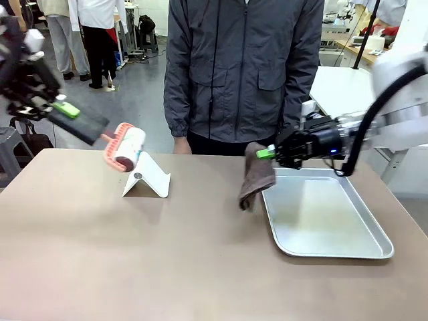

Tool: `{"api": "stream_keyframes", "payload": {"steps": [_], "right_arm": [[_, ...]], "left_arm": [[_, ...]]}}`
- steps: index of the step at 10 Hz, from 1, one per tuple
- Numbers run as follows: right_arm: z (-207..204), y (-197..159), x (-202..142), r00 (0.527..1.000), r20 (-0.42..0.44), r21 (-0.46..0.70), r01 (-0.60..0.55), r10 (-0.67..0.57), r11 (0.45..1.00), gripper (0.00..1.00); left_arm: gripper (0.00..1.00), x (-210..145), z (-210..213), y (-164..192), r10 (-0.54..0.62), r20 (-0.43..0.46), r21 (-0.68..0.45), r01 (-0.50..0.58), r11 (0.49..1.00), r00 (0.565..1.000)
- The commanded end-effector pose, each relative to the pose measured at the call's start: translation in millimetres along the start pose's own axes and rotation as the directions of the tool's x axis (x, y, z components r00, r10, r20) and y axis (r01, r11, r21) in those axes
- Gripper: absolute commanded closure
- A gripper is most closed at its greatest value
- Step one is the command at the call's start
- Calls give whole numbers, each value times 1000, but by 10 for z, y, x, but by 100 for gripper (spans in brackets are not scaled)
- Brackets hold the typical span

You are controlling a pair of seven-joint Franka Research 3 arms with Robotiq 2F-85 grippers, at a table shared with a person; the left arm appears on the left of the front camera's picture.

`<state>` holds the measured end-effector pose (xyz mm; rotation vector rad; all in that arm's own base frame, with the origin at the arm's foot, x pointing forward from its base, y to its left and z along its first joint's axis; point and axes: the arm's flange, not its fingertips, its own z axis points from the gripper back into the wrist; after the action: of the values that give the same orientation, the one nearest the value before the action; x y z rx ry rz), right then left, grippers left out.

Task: Clean the surface of the table.
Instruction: Return the Lint Roller and towel to their original positions.

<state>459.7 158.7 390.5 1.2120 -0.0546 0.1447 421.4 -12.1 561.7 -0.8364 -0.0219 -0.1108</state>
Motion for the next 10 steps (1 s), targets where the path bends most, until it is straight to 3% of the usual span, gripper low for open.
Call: {"api": "stream_keyframes", "payload": {"steps": [1,3,6,8,10], "right_arm": [[-284,-112,259,997,-60,-97,33,-39,995,93],[-517,-301,363,998,-44,-212,37,-47,977,93],[-511,-504,366,996,-48,-272,55,-70,961,93],[-495,-608,338,995,-52,-304,61,-81,951,93],[-499,-599,312,997,-51,-257,35,-50,966,93]], "left_arm": [[78,177,-221,-194,11,-24,147,-7,989,1000],[78,405,-569,-387,34,37,266,-43,963,999],[78,690,-917,-452,122,135,296,-157,942,983],[78,863,-1110,-443,162,114,298,-189,935,980],[78,1032,-1226,-354,198,75,300,-211,930,977]]}}
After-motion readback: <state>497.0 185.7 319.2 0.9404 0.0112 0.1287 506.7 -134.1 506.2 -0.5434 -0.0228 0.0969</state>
